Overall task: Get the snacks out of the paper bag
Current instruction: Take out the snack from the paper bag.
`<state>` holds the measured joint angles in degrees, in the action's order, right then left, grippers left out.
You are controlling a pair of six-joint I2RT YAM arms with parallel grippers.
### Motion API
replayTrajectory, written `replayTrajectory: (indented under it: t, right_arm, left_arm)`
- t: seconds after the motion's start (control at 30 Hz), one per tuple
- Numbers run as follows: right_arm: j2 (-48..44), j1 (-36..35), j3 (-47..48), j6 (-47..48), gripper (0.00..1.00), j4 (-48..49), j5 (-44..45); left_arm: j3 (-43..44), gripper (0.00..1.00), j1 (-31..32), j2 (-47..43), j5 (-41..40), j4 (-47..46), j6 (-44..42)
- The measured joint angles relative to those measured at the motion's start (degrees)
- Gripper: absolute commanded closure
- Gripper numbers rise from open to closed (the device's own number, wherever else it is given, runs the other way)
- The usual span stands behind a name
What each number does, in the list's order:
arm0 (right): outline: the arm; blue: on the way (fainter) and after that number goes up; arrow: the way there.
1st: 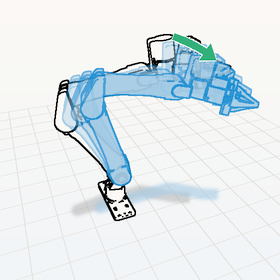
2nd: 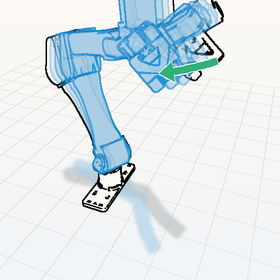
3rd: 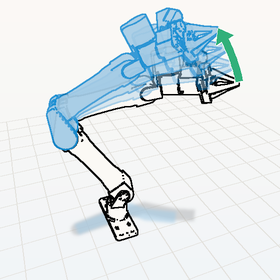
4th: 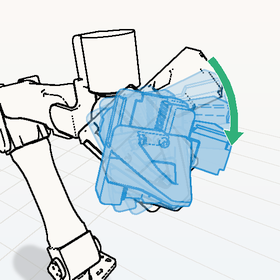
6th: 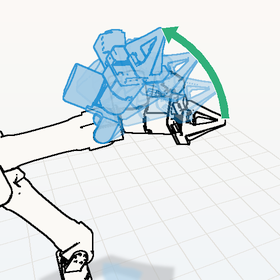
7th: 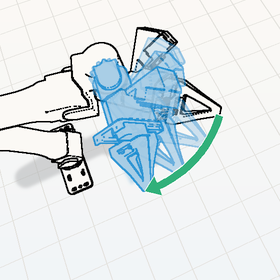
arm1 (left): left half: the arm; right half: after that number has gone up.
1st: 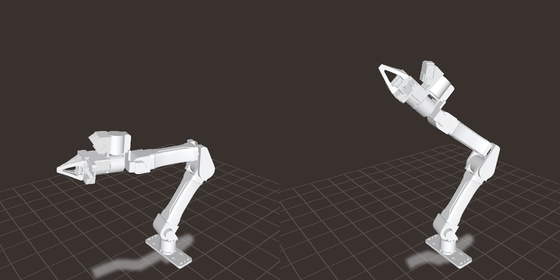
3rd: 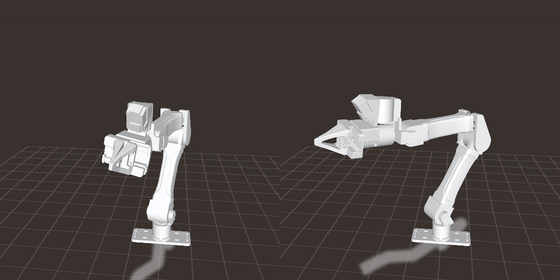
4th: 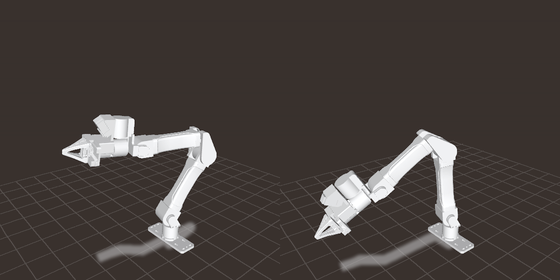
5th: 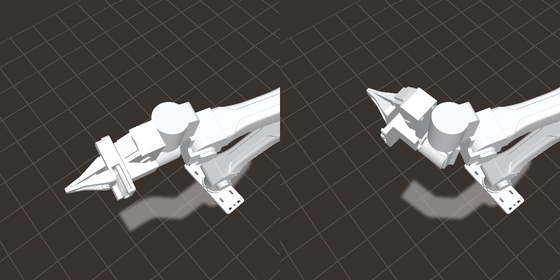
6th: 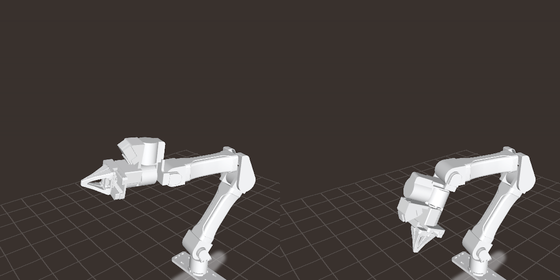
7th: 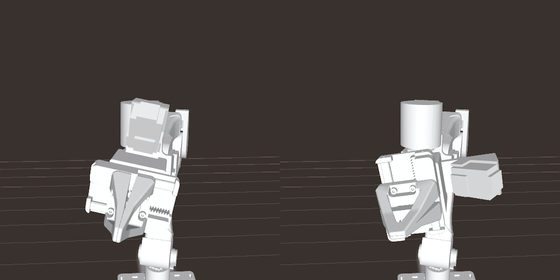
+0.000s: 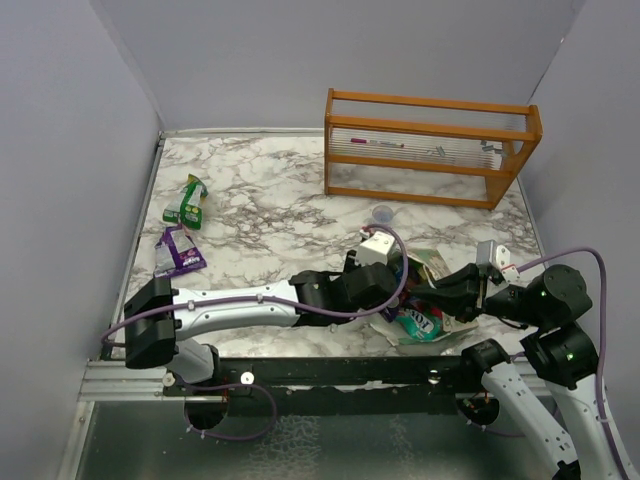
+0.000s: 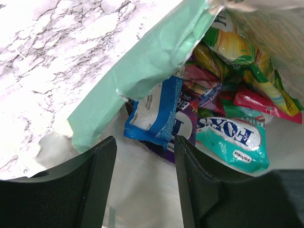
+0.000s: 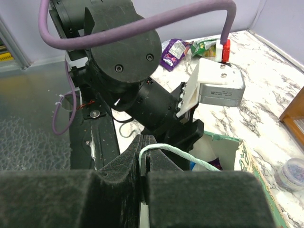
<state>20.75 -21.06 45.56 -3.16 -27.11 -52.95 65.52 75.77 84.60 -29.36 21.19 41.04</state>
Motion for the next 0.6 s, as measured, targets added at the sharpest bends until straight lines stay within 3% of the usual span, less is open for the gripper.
replayTrajectory:
  t: [0.4, 0.6]
  right_arm:
    - [-0.09, 0.02, -0.09, 0.02, 0.98, -0.66, 0.50]
    - [-0.09, 0.00, -0.11, 0.02, 0.98, -1.53, 0.83]
  left_arm:
    - [7.32, 0.44, 0.00, 9.77, -4.61, 4.52, -0.50]
    - [7.87, 0.54, -0.07, 10.36, -5.66, 4.98, 0.17]
